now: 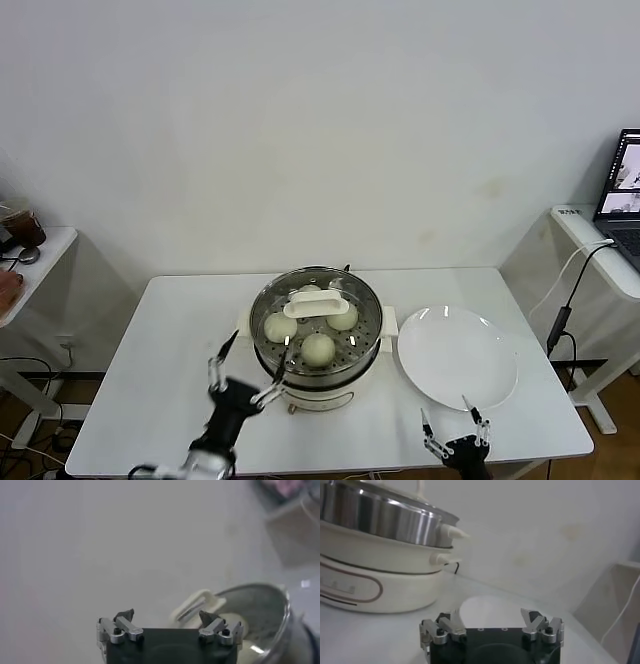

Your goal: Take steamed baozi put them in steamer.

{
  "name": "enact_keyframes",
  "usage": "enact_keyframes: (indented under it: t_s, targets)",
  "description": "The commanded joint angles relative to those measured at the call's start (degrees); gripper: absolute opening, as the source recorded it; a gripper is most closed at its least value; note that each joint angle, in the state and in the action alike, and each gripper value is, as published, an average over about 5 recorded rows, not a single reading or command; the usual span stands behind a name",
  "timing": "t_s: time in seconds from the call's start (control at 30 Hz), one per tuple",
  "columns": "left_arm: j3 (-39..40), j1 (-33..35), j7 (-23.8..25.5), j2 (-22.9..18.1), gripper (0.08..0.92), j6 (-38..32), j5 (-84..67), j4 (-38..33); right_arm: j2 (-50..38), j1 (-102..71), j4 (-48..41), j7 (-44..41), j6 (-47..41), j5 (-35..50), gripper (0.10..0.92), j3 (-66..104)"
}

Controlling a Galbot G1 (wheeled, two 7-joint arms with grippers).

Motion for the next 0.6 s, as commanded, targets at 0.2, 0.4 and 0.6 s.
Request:
enact_keyframes:
  t_s: [0.2,0.4,0.6]
  targets:
    - [-7.5,23.3,-0.5,-5.3,0.823,-25.4,-22.8,9.0,-5.7,-6.2,3.7,-0.4,-4.0,9.4,0.823,-5.0]
    - [-7.8,23.1,-1.0,-6.3,0.823,-26.1,-20.7,10.0,-6.5,-6.9,5.2,-0.6,-4.9,13.0,0.823,-3.9]
    - [-9.1,21.8,-1.2,-7.3,0.823,-24.3,-20.2,11.0,-6.5,-7.1,6.3,-0.9,-5.5,14.1,0.823,-3.8]
